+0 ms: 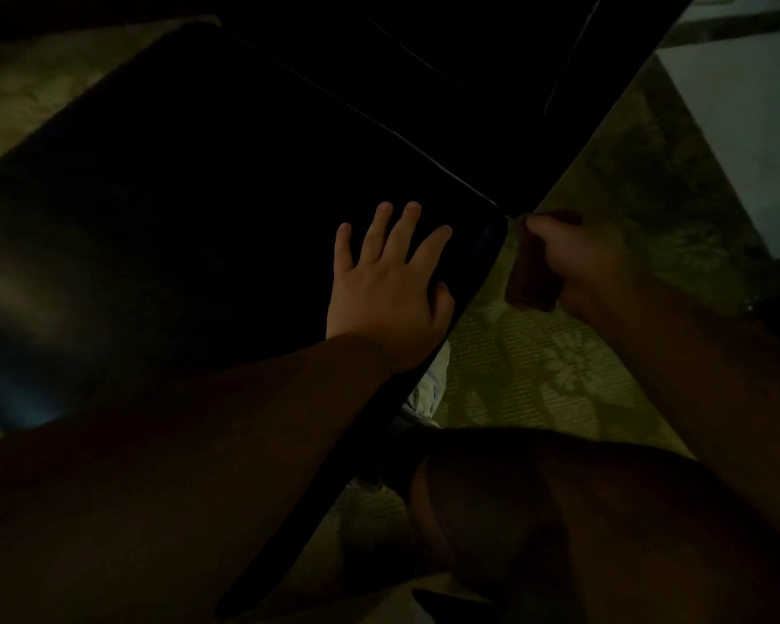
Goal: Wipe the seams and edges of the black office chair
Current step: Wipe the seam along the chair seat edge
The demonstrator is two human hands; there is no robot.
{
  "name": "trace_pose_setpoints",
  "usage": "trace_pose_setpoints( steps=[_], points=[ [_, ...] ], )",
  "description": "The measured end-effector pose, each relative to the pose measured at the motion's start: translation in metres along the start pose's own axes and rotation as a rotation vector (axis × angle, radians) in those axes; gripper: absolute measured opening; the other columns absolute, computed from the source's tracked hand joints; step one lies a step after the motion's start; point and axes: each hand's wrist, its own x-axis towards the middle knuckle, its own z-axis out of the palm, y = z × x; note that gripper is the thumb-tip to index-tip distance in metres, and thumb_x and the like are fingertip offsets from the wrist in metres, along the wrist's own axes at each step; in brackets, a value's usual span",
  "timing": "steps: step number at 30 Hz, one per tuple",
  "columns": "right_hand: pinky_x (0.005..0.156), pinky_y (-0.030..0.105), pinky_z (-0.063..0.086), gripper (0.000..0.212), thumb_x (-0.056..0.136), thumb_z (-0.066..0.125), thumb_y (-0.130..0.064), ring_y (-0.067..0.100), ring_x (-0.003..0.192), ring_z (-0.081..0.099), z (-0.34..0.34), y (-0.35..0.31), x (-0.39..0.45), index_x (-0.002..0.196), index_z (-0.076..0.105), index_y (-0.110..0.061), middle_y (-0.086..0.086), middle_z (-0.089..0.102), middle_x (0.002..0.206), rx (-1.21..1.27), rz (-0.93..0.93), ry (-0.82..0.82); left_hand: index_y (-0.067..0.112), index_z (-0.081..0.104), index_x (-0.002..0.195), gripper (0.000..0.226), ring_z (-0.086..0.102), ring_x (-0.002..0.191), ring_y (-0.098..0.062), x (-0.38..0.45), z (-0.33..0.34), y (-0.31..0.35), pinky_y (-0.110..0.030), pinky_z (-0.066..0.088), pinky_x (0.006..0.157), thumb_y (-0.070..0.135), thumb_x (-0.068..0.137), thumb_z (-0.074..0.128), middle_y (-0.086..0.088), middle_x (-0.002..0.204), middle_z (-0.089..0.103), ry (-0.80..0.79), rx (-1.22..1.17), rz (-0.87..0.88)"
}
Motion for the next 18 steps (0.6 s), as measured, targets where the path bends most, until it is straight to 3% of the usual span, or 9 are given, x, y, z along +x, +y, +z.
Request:
trace_pose_setpoints(
  steps=[3, 5, 7, 10, 14, 18],
  points=[
    [0.053, 0.028, 0.055, 0.024, 0.079, 0.078, -0.022, 0.011, 0.067, 0.071, 0.010, -0.002, -0.008, 0.101, 0.071, -0.016, 0.000, 0.072, 0.087, 0.016, -0.078, 0.002, 0.035, 0.027, 0.156, 0.063, 0.004, 0.156, -0.029, 0.001, 0.000, 0.000, -0.059, 0.001, 0.122, 0.051, 0.095, 0.034, -0.005, 0.169, 0.015, -0.003, -0.010, -0.002],
    [0.047, 0.022, 0.050, 0.015, 0.087, 0.073, -0.021, 0.008, 0.066, 0.067, 0.017, -0.001, -0.014, 0.100, 0.067, -0.017, -0.003, 0.068, 0.085, -0.022, -0.114, -0.010, 0.035, 0.027, 0.156, 0.063, 0.004, 0.156, -0.029, 0.002, 0.000, 0.000, -0.060, 0.001, 0.123, 0.051, 0.095, 0.034, -0.005, 0.169, 0.015, -0.003, -0.015, -0.006],
    [0.050, 0.023, 0.050, 0.015, 0.091, 0.068, -0.023, 0.011, 0.077, 0.065, 0.020, 0.000, -0.018, 0.103, 0.060, -0.020, -0.002, 0.065, 0.095, -0.049, -0.119, -0.019, 0.035, 0.026, 0.156, 0.063, 0.003, 0.156, -0.029, 0.003, 0.001, 0.000, -0.060, 0.001, 0.123, 0.051, 0.096, 0.034, -0.005, 0.169, 0.014, -0.005, -0.011, -0.013],
    [0.071, 0.033, 0.055, 0.027, 0.090, 0.068, -0.030, 0.021, 0.097, 0.064, 0.019, 0.001, -0.022, 0.114, 0.059, -0.023, 0.003, 0.065, 0.110, -0.212, -0.156, 0.018, 0.035, 0.026, 0.156, 0.063, 0.002, 0.157, -0.029, 0.004, 0.002, 0.001, -0.060, 0.000, 0.123, 0.051, 0.096, 0.034, -0.004, 0.169, 0.013, -0.006, -0.021, -0.021],
    [0.083, 0.037, 0.053, 0.033, 0.090, 0.063, -0.035, 0.022, 0.102, 0.061, 0.018, 0.000, -0.029, 0.122, 0.056, -0.025, 0.002, 0.062, 0.113, -0.493, -0.318, 0.049, 0.036, 0.025, 0.157, 0.063, 0.000, 0.157, -0.028, 0.004, 0.000, 0.004, -0.059, -0.001, 0.123, 0.052, 0.096, 0.034, -0.003, 0.170, 0.011, -0.015, -0.039, -0.039],
    [0.090, 0.042, 0.052, 0.032, 0.090, 0.063, -0.033, 0.026, 0.103, 0.060, 0.015, 0.001, -0.034, 0.119, 0.057, -0.021, 0.006, 0.062, 0.113, -0.576, -0.350, 0.097, 0.037, 0.023, 0.157, 0.064, -0.003, 0.157, -0.026, 0.002, -0.001, 0.007, -0.058, -0.004, 0.123, 0.053, 0.096, 0.035, -0.002, 0.170, 0.008, -0.037, -0.060, -0.054]
  ],
)
